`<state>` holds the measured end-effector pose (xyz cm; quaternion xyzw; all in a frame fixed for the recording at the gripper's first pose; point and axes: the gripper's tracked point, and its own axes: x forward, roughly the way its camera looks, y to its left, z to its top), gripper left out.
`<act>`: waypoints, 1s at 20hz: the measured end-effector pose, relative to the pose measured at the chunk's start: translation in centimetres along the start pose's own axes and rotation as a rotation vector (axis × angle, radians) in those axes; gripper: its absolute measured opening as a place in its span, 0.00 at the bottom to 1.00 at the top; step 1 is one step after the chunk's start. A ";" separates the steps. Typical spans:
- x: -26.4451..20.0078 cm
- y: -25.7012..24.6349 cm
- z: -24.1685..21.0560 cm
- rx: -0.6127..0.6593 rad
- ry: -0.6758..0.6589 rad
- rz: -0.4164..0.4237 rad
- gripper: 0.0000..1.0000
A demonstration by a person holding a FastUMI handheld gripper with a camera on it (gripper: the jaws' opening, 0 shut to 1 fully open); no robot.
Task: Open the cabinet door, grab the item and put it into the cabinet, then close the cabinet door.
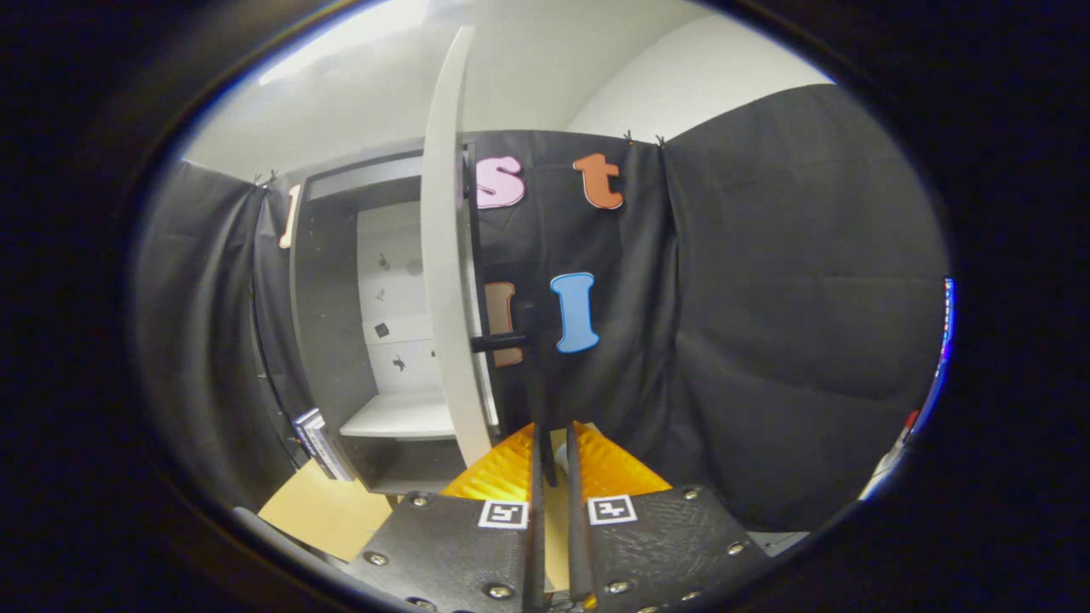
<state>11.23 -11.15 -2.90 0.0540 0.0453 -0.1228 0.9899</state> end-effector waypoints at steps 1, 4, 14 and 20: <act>-0.1 -0.2 0.2 0.002 -0.005 -0.007 0.11; -0.5 -0.1 0.8 0.023 -0.029 -0.023 0.11; -1.6 5.9 -0.4 0.014 -0.020 0.145 0.18; -1.3 9.3 -2.8 -0.018 0.033 0.252 0.62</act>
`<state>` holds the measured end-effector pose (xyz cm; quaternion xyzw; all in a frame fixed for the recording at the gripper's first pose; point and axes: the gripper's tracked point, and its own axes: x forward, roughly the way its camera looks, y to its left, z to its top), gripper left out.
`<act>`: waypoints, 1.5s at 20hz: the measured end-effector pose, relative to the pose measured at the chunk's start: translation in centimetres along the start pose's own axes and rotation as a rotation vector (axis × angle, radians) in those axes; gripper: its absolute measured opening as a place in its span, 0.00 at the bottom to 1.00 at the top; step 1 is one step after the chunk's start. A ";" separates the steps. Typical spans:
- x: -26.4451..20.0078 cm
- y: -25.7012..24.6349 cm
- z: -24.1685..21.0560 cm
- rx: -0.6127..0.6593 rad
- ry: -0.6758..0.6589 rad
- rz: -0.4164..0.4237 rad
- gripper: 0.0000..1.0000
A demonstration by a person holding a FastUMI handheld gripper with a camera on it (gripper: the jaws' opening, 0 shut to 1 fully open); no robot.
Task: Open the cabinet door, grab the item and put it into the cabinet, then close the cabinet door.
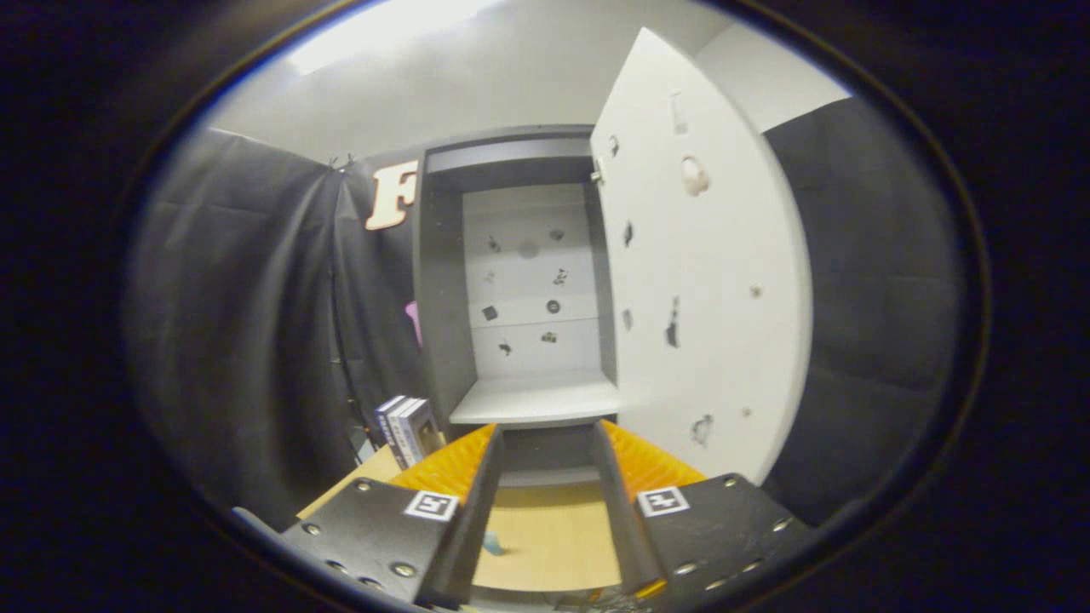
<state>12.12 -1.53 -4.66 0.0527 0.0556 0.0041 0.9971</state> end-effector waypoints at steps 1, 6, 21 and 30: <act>0.4 0.6 -0.7 0.006 0.022 0.011 0.73; 0.4 3.6 -5.5 0.053 0.166 0.070 0.92; 0.3 4.6 -18.0 0.025 0.529 0.096 0.99; 0.1 4.2 -20.3 -0.009 0.599 0.104 0.57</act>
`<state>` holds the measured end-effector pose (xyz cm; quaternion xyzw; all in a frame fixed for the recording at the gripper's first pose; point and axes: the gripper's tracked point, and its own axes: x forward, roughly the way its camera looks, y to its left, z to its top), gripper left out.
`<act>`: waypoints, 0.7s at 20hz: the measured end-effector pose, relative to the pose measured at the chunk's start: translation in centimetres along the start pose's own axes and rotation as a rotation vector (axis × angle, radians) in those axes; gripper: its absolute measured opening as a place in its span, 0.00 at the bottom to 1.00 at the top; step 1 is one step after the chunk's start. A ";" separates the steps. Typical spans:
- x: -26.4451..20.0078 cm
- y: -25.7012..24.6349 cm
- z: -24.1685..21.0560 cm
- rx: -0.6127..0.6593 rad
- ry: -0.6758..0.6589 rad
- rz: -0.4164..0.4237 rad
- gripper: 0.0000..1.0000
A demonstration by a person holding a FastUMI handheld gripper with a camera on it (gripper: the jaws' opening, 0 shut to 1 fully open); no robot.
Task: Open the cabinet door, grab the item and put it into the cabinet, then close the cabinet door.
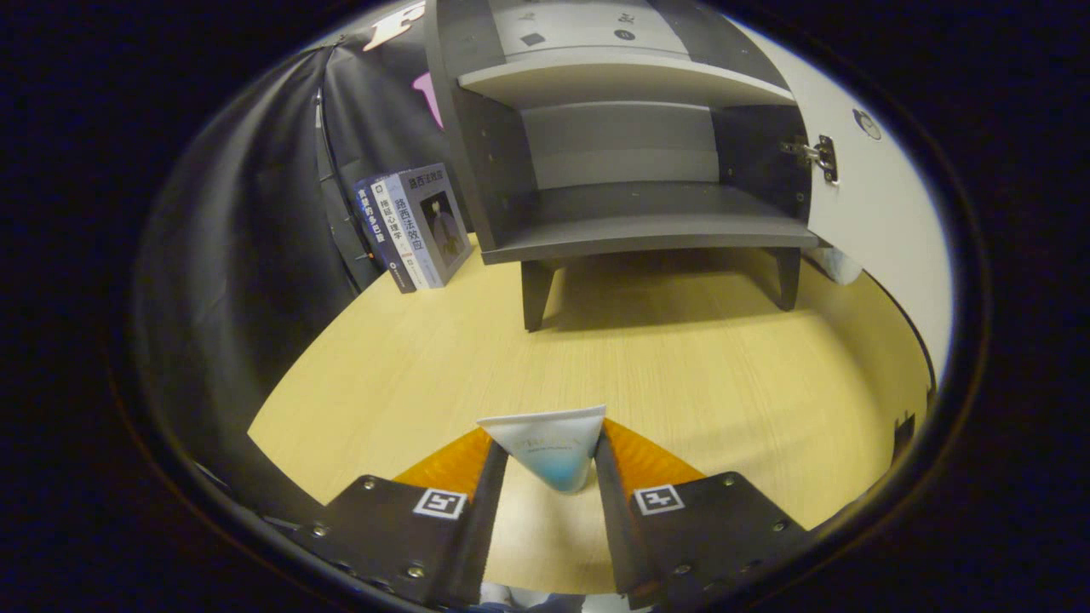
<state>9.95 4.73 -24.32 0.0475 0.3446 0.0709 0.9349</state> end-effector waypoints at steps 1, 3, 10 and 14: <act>0.0 -0.1 -0.1 -0.006 0.008 0.003 0.57; -0.3 -0.1 0.3 -0.014 0.010 0.014 0.57; -1.4 -0.7 4.3 -0.021 -0.075 0.016 0.57; -2.5 -0.9 8.5 -0.031 -0.178 0.025 0.57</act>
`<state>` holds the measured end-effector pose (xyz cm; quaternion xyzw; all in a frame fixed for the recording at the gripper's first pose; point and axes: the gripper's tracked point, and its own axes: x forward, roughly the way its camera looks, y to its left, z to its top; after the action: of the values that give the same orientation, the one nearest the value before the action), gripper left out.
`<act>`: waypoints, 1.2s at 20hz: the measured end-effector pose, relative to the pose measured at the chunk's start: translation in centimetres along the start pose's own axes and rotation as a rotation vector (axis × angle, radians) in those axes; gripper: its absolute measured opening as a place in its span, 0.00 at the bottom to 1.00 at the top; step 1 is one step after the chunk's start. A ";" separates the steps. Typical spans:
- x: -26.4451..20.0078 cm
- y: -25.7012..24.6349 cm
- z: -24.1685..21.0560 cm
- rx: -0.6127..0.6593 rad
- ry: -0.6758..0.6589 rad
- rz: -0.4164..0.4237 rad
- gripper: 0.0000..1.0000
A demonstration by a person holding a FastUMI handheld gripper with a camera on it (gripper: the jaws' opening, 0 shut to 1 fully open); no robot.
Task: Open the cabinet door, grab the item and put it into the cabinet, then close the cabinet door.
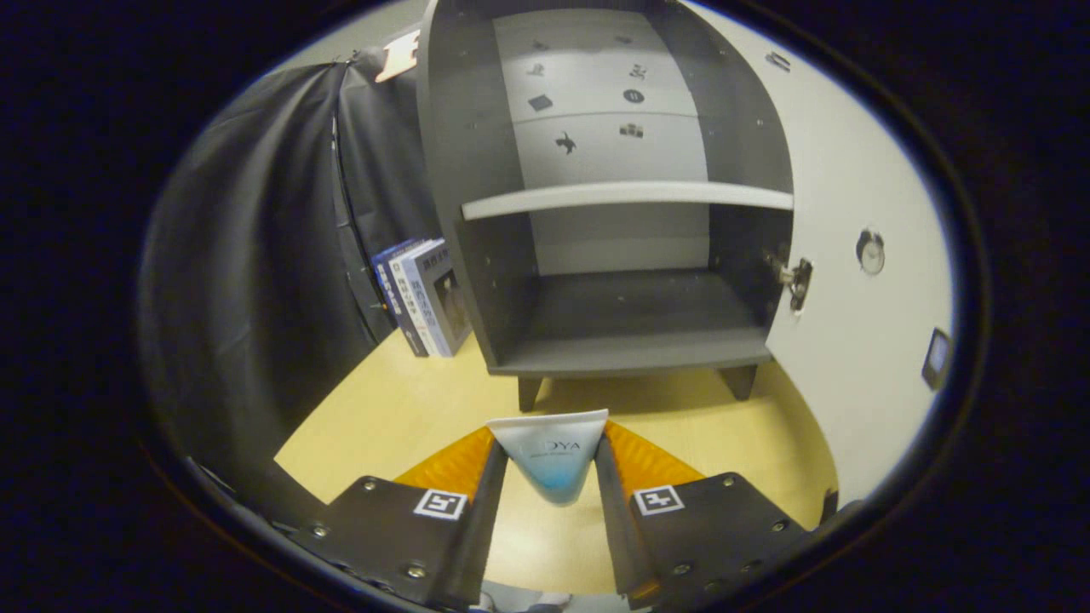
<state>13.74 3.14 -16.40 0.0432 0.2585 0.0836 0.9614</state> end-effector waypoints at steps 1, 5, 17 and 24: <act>-0.1 -0.1 1.2 -0.004 -0.028 0.002 0.57; 0.4 -0.2 6.4 -0.046 -0.160 0.012 0.57; 4.0 -1.9 19.2 -0.107 -0.504 -0.017 0.56; 8.5 -3.9 20.5 -0.056 -0.497 -0.065 0.56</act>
<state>31.87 0.09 -3.37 0.0276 0.0129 0.0467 0.9984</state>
